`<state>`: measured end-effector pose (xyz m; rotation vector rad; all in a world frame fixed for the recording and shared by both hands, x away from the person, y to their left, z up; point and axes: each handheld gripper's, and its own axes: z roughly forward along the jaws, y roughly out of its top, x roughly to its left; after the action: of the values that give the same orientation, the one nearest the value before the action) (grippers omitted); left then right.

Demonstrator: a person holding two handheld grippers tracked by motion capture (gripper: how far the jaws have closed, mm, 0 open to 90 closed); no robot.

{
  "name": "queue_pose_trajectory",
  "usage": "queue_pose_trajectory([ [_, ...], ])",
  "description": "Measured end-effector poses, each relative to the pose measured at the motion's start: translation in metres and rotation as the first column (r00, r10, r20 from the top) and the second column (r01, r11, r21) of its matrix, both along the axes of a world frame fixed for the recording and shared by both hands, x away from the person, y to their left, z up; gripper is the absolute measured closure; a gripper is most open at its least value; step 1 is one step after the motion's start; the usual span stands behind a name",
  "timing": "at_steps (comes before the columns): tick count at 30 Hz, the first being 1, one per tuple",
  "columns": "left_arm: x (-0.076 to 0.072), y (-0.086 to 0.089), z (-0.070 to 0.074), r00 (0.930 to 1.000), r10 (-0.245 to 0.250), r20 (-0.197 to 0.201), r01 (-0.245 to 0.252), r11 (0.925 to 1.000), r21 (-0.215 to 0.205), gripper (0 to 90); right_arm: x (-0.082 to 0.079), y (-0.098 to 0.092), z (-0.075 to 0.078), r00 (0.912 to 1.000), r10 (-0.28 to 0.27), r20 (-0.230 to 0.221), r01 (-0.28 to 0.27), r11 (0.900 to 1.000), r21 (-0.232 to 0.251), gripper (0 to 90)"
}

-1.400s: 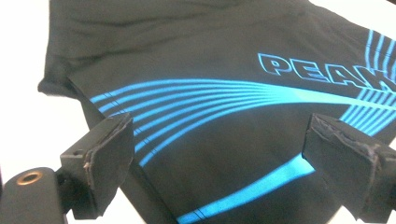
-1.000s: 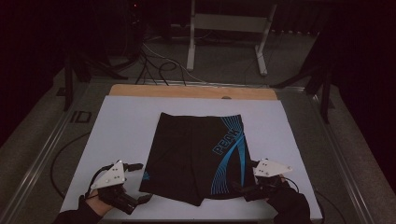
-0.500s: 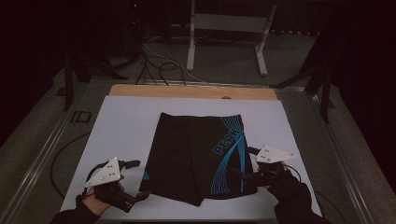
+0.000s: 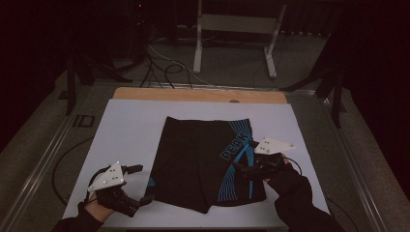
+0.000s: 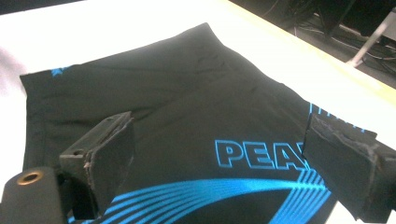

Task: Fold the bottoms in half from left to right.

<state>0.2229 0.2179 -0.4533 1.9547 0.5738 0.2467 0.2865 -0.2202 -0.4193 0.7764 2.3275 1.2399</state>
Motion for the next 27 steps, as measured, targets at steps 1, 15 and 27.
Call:
queue_pose_trajectory([
  [1,0.000,0.000,0.000,1.0000,0.004,-0.002,-0.004,1.0000,0.001,0.0,0.002,0.002,-0.001,1.0000,0.001,-0.001,-0.001,1.000,0.003,9.5],
  [15,0.002,0.001,-0.002,0.9990,0.044,-0.006,-0.044,0.9987,0.027,0.0,0.033,0.022,0.004,0.9998,0.001,0.019,-0.001,1.000,0.004,9.5],
  [27,0.002,0.002,-0.004,0.9976,0.069,-0.001,-0.069,0.9964,0.050,0.0,0.052,0.039,0.007,0.9999,0.000,0.015,0.000,1.000,0.004,9.5],
])
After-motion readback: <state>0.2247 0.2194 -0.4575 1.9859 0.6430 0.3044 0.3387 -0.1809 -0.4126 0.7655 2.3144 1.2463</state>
